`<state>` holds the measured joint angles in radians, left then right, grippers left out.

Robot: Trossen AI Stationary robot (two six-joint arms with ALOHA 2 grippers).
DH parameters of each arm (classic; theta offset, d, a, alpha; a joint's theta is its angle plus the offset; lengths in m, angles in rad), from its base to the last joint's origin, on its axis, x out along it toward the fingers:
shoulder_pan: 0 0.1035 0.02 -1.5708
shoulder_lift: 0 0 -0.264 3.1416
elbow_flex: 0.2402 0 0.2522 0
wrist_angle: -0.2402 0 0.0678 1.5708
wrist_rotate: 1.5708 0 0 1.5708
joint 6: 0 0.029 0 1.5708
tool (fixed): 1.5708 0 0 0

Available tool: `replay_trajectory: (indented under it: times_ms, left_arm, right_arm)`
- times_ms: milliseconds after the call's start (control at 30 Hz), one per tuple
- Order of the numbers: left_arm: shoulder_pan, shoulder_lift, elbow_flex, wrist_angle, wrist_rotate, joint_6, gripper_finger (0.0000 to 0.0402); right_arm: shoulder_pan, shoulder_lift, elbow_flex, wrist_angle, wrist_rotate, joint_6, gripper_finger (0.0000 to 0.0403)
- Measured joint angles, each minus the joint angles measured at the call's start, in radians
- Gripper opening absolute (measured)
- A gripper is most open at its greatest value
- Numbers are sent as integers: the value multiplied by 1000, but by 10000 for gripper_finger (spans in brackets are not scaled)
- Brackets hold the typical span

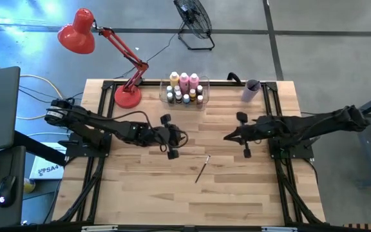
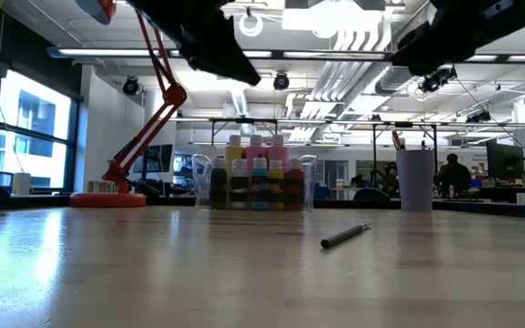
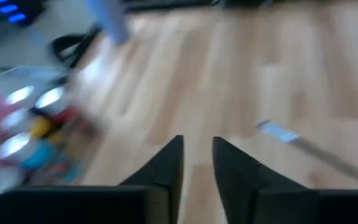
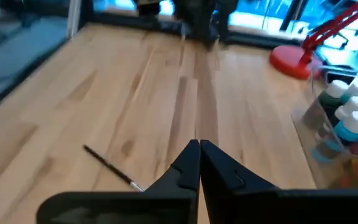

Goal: Pick & Place Paint Supplies
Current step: Put the black paint brush into the violet cup

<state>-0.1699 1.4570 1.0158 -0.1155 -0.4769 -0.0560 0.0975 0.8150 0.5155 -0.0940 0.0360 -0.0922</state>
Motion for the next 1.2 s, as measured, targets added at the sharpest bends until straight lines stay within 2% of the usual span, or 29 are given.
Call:
replay_trajectory:
  times_ms: [100, 267, 367, 567, 700, 900, 1033, 1200]
  left_arm:
    - [-1, 0, -29, 107, 111, 36, 48]
    - [0, -1, -34, 154, 239, 50, 5]
    - [-1, 2, -34, 156, 254, -2, 5]
    - [0, 5, -34, 176, 308, -149, 9]
    - [0, 71, -36, 247, 316, -212, 9]
    - [-1, 234, -29, 481, 439, -215, 10]
    - [-1, 324, -7, 523, 492, -231, 10]
    - [-1, 441, 45, 519, 531, -394, 10]
  right_arm:
    - [1, -76, -62, 77, 12, 31, 2]
    - [1, -176, -176, 241, 18, 43, 2]
    - [1, -216, -243, 332, 18, 43, 2]
    - [1, -251, -303, 376, 18, 37, 2]
    - [1, -259, -303, 394, 17, -2, 2]
    - [1, -264, -301, 451, 14, 11, 2]
    - [1, -263, -302, 405, -2, 85, 2]
    - [1, -257, -302, 393, 13, 85, 2]
